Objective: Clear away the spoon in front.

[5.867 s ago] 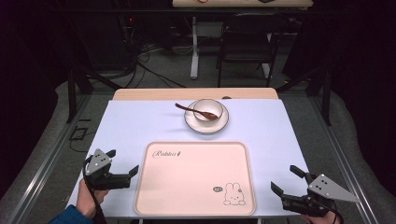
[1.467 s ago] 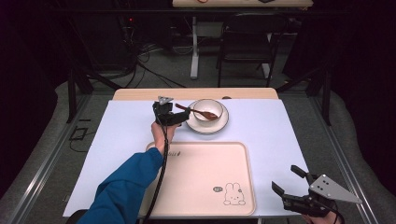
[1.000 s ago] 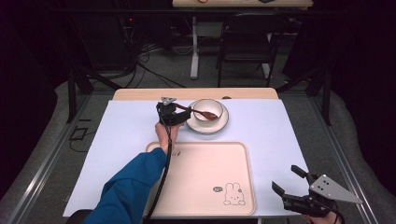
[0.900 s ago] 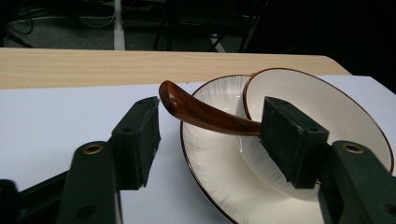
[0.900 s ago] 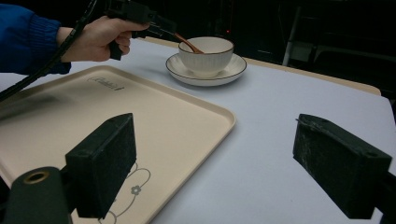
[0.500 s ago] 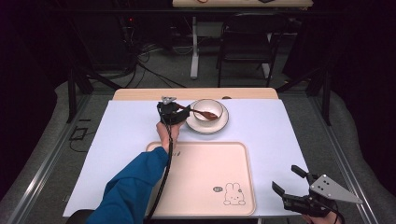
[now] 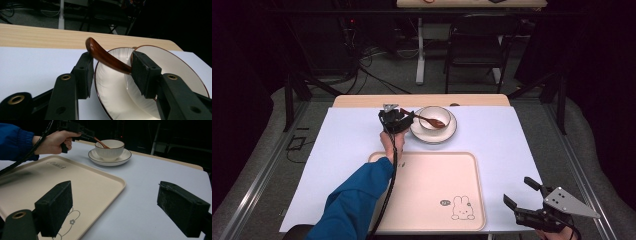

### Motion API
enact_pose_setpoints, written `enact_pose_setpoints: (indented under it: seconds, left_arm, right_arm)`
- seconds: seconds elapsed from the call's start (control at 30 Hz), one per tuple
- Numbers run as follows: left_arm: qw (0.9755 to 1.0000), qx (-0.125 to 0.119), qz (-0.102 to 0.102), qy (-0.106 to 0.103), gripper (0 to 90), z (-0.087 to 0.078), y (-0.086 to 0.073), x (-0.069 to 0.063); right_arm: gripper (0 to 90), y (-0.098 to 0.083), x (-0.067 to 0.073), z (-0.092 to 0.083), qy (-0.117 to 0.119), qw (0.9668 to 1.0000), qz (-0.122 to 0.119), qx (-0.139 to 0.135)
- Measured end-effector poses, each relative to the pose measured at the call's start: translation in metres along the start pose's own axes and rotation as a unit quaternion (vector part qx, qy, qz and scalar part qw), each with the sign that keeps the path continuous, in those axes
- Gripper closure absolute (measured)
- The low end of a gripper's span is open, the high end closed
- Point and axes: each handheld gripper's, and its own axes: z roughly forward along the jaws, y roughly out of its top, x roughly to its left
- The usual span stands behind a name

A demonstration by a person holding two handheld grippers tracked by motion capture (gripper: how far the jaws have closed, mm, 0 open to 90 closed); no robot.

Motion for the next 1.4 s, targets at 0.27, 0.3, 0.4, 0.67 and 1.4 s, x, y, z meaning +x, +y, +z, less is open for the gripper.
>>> enact_pose_setpoints:
  seconds: [0.27, 0.3, 0.4, 0.67, 1.4]
  left_arm:
    - [1.0000, -0.005, 0.000, 0.007, 54.3, 0.003, 0.004, 0.002]
    - [1.0000, -0.006, 0.002, 0.006, 54.3, 0.004, 0.004, 0.002]
    - [0.9999, -0.009, 0.002, 0.007, 59.2, 0.003, 0.004, 0.000]
    - [0.9998, -0.017, -0.004, 0.005, 63.8, 0.001, 0.005, 0.001]
    - [0.9989, -0.033, 0.028, -0.015, 72.2, -0.010, 0.018, -0.008]
  right_arm:
    - [12.1, 0.000, 0.000, 0.000, -0.001, 1.0000, -0.001, 0.000]
    - [12.1, 0.000, 0.000, 0.000, 0.000, 1.0000, 0.002, 0.001]
    - [12.0, 0.000, 0.000, 0.000, 0.000, 1.0000, 0.004, 0.001]
    - [12.0, 0.000, 0.000, 0.000, 0.000, 1.0000, 0.003, 0.001]
    - [11.9, 0.000, 0.000, 0.000, -0.001, 1.0000, 0.004, 0.002]
